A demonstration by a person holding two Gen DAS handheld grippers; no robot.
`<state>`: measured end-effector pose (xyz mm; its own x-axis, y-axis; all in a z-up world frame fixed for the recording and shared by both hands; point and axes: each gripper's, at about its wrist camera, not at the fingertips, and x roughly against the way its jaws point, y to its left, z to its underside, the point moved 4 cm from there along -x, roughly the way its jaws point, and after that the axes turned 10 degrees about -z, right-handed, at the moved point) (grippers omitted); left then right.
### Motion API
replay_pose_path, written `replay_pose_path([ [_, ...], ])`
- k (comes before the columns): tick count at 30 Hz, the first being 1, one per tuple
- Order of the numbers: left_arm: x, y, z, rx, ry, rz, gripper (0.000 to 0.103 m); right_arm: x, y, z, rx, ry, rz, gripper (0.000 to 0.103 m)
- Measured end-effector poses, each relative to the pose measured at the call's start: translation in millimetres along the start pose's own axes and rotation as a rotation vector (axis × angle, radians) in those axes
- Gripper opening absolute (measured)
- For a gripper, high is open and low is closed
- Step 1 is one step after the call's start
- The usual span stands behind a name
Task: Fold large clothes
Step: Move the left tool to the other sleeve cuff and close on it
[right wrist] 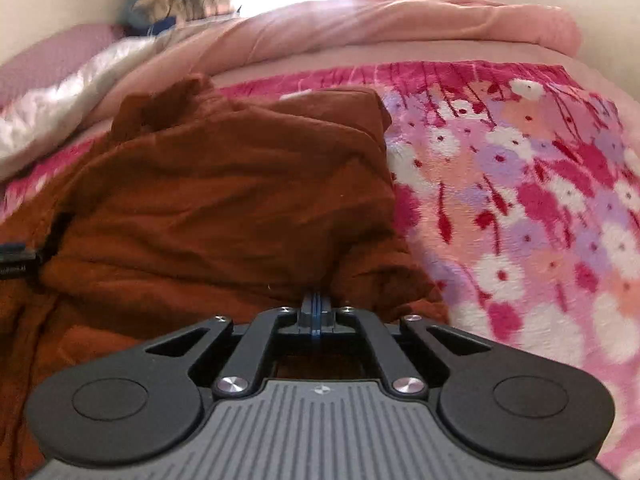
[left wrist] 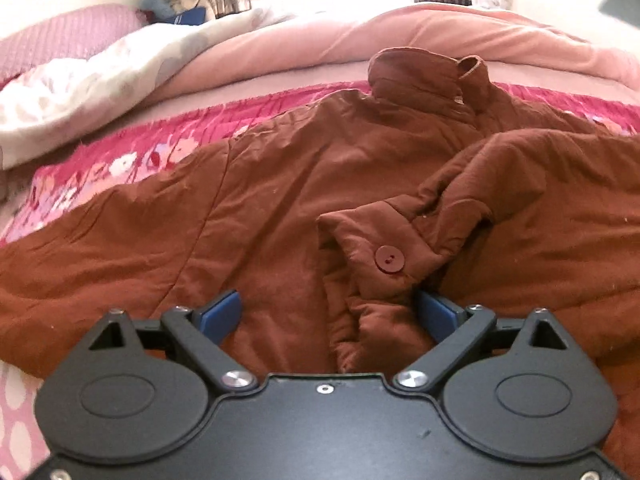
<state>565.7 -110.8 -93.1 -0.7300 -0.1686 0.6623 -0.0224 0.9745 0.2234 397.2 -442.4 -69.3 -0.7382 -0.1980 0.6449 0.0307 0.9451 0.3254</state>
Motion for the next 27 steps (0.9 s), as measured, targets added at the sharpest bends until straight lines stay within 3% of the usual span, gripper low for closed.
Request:
replay_pose_path([
  [3,8,15,-8,0.044,0.024,0.039,0.098,-1,8,0,0.03,0.009,0.04,0.0],
  [6,29,52,-13,0.108,-0.012,0.132,0.097,1,10,-1,0.038,0.025,0.05,0.0],
  [9,43,104,-10,0.136,-0.005,0.107,0.094,1,10,-1,0.026,0.025,0.057,0.0],
  [11,46,145,-7,0.193,0.005,0.221,0.096,0,12,0,0.035,0.026,0.073,0.0],
  [12,46,171,-5,0.256,0.0,0.196,0.096,0,14,0,0.042,0.027,0.082,0.0],
  [15,35,247,7,0.357,0.013,-0.067,0.094,0,18,0,0.058,0.027,0.108,0.0],
  [20,5,367,48,0.594,0.145,-0.415,0.094,0,19,1,0.045,0.023,0.112,0.0],
  [22,-8,398,63,0.676,0.2,-0.446,0.094,0,19,1,0.035,0.021,0.112,0.0],
  [25,-25,423,77,0.763,0.249,-0.4,0.094,-1,17,0,0.007,0.012,0.11,0.0],
  [27,-34,430,79,0.783,0.263,-0.409,0.094,-1,17,0,0.004,0.012,0.114,0.0],
])
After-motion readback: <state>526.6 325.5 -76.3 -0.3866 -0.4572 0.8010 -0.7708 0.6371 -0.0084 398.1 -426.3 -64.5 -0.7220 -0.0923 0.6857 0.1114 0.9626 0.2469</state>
